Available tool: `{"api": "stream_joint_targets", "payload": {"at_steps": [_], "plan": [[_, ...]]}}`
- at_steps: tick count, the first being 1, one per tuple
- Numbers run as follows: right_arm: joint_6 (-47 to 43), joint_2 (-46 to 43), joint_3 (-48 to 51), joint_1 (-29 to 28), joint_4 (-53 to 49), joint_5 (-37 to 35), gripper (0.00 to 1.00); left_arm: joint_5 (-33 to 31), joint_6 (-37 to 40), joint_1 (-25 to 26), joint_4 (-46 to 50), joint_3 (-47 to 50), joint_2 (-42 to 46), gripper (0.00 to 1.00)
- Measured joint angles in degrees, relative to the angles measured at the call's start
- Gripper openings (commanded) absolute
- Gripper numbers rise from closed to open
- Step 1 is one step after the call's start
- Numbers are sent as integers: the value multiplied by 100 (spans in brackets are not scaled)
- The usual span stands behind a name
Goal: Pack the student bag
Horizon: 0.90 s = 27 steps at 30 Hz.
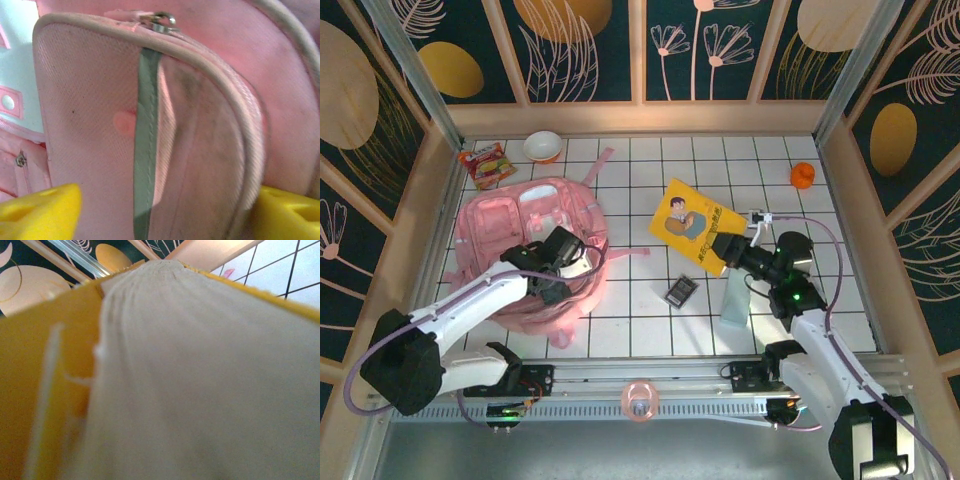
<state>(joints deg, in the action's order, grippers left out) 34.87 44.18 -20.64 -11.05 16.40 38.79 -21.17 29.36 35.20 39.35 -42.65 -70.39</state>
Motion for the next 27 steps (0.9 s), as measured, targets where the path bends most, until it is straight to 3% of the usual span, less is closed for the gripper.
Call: {"api": "stream_joint_targets", "payload": {"at_steps": [4,5,8,18,22,27], "plan": [[2,0,0,-66,0,-28,0,-9,33,50,-317,278,-50,9],[4,-11,0,-70,-9,-44,0,-15,17,48,-341,260,-50,1],[26,-127,0,-70,-98,-201,0,144,-212,26,-181,-173,-157,0],[680,-601,2,-70,-975,-1182,0,1775,-1840,382,-326,-2273,-1036,0],[964,-833,2,-120,-1436,-1434,0,2118,-2345,393,-345,-2885,-1425,0],[1384,-1029,-15,-835,-1749,-1650,0,2212,-2863,391,-358,-3407,-1600,0]]}}
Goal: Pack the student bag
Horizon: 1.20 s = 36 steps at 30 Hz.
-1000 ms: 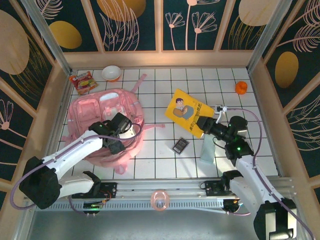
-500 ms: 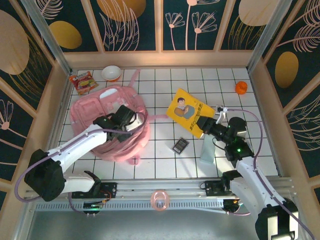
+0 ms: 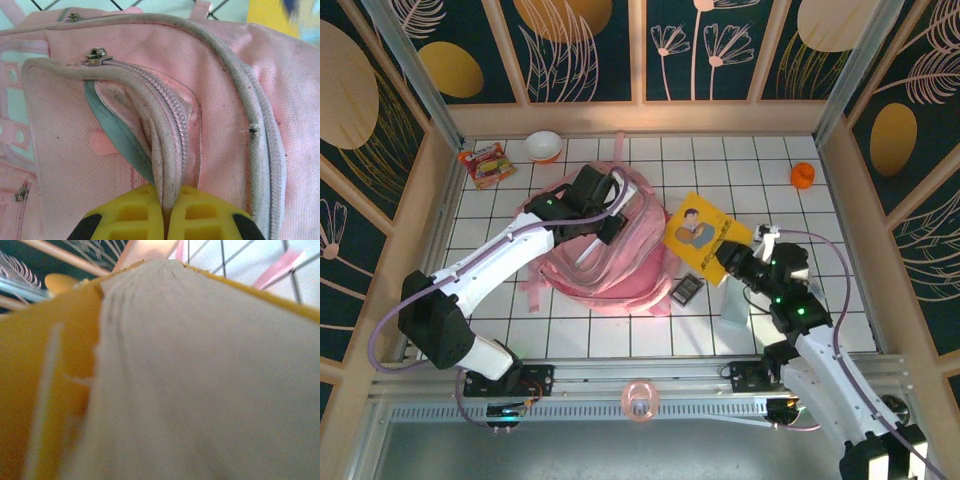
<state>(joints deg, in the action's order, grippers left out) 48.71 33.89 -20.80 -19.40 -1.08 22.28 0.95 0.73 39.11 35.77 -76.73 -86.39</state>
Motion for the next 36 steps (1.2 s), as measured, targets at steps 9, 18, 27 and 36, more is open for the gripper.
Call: {"api": "stream_joint_targets", "payload": {"at_steps": [9,18,27,36], "plan": [[1038,164,138,-1547,396,-704,0,11,-437,0,-177,-256,-4,0],[1895,2376,319,-2531,2791,-1757,0,208,-643,0,-348,-256,-4,0],[2356,4878,-254,-2647,5180,-2253,0,326,-745,0,-498,-188,26,0],[2717,6741,-1436,-2638,5978,-2315,14,509,-817,0,-651,-122,195,0]]}}
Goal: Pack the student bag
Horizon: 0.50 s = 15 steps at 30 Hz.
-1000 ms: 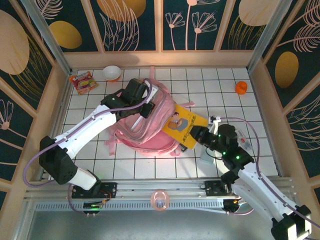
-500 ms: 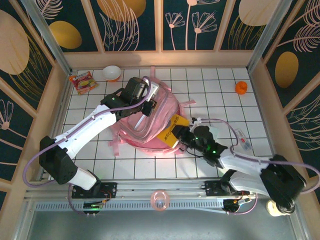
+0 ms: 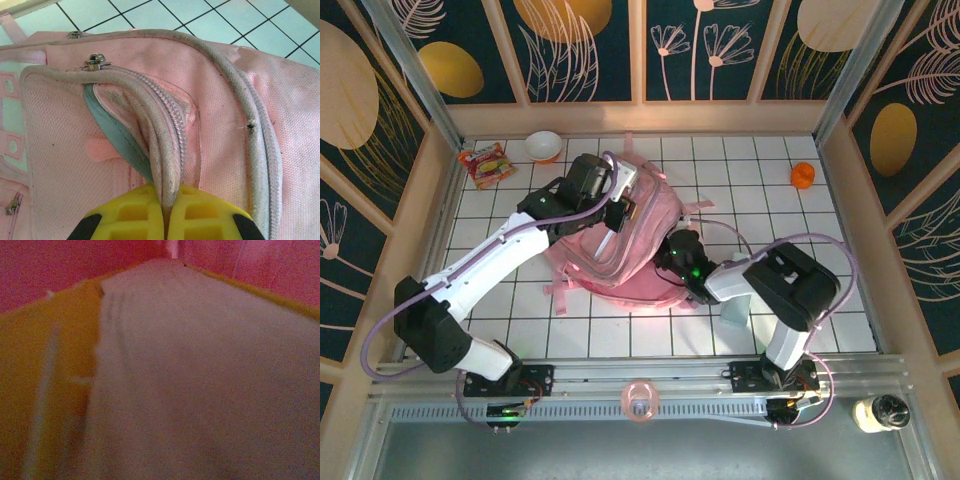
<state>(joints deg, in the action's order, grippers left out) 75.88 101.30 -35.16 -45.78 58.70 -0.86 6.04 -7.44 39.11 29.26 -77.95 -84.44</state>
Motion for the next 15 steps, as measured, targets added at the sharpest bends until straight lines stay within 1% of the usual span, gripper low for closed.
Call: {"api": "stream_joint_targets", "payload": {"at_steps": [3,4,6,7,9,13,15], "plan": [[31,341,-184,4,-46,4,30,-48,0,0,-39,96,79,0],[57,365,-186,4,-81,4,40,-72,0,0,-57,133,98,0],[24,358,-184,4,-133,33,53,-111,0,0,-94,201,127,0],[-9,317,-175,4,-201,39,56,-127,-2,0,-116,227,136,0],[-133,122,-122,2,-457,42,58,-160,-22,2,-164,267,138,0],[-511,-664,-46,0,-1416,-17,65,-223,-52,2,-245,321,138,0],[-721,-1099,-48,-9,-1912,-68,67,-223,-81,2,-282,361,138,0]]}}
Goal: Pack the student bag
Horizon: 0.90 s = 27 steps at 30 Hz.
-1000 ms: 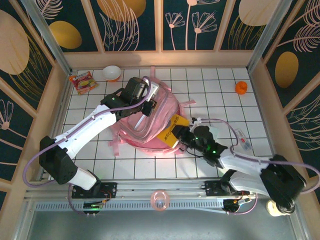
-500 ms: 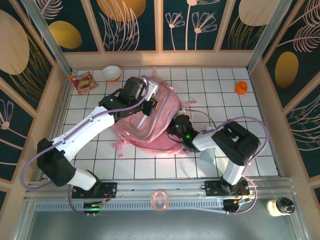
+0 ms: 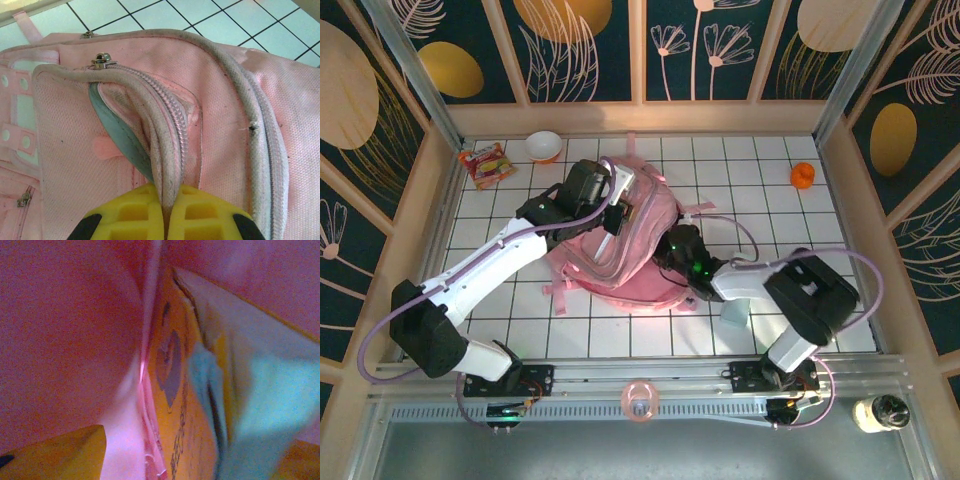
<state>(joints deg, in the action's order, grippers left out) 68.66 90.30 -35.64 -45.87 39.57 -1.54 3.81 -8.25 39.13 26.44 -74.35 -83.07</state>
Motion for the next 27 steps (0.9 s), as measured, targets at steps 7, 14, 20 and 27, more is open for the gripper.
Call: {"api": "stream_joint_targets", "payload": {"at_steps": [7,14,20,27], "plan": [[-695,-1384,2,7,-1893,-107,74,-28,-68,0,-96,98,0,0],[-1198,-2813,11,260,-3744,-153,74,7,-103,0,-387,334,0,0],[-1762,-4256,11,422,-4935,-398,74,162,4,66,-1010,977,-122,0],[-2846,-4966,-79,422,-5187,-369,73,367,109,199,-1908,1668,-931,5]]}}
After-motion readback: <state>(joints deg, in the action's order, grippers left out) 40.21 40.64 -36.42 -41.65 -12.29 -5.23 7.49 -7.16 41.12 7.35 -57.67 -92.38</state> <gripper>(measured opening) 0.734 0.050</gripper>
